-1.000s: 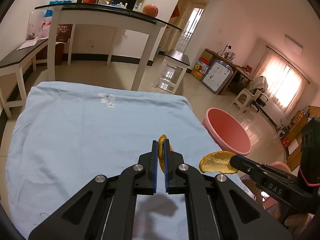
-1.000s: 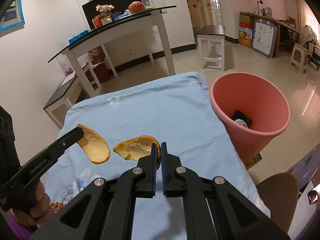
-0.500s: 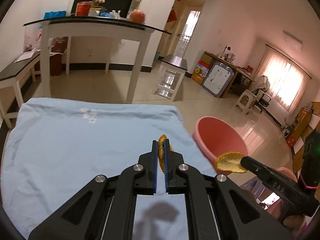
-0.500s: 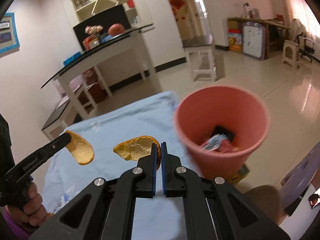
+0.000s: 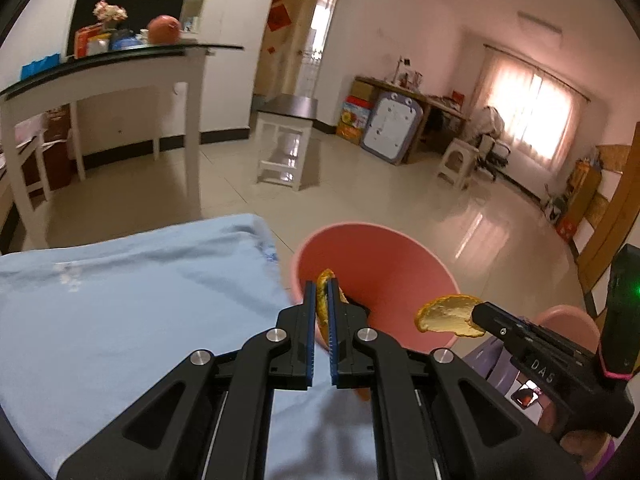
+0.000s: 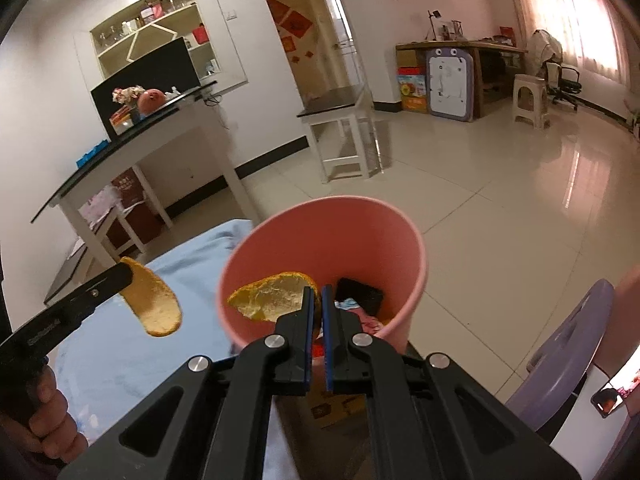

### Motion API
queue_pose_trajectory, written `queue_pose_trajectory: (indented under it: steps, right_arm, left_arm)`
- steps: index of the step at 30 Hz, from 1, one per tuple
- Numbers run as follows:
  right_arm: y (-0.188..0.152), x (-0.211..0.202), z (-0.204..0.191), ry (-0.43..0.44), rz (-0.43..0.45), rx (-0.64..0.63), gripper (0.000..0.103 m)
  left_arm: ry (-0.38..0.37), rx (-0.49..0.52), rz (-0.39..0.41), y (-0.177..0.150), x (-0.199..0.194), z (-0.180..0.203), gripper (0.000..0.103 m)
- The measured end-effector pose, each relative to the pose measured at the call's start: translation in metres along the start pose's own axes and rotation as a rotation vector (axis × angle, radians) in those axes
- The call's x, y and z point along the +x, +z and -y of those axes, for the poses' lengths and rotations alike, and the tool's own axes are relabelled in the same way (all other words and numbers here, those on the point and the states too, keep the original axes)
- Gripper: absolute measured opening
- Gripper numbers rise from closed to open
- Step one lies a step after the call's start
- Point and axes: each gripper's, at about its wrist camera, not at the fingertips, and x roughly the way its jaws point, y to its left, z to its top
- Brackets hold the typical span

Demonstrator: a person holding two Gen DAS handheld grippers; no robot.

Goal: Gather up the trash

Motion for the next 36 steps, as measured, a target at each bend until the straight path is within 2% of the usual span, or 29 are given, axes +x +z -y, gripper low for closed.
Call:
queue_pose_trajectory:
  steps: [7,14,27,30,33,34,35,36]
  right_arm:
    - [0.006,0.026,0.019,-0.030,-0.019,-0.003,0.004]
    - [0.008,0.048,0.020,-0.042,-0.038,-0.034,0.004]
    - [0.006,0.082,0.015,-0.075,-0.090,-0.064,0.004]
    - [0.008,0.086,0.014,-0.077,-0.096,-0.069,0.008]
    - [0.008,0.084,0.014,-0.079,-0.094,-0.073,0.012]
    - [0.010,0.084,0.014,-0.080,-0.091,-0.074,0.014]
    - [0.010,0.082,0.014,-0.081,-0.088,-0.074,0.021]
    - [0.011,0.081,0.014,-0.080,-0.083,-0.074,0.025]
  left_arm:
    - [-0.014,0.045,-0.053,0.001,0.043,0.024,0.005]
    - [-0.014,0.063,-0.095,-0.003,0.071,0.036,0.005]
    - [0.009,0.050,-0.133,-0.009,0.093,0.029,0.005]
    - [0.015,0.050,-0.140,-0.009,0.094,0.030,0.005]
    - [0.020,0.058,-0.160,-0.009,0.095,0.032,0.012]
    - [0.021,0.057,-0.157,-0.008,0.094,0.031,0.020]
    - [0.019,0.054,-0.152,-0.007,0.093,0.031,0.026]
    - [0.013,0.051,-0.145,-0.006,0.091,0.031,0.028]
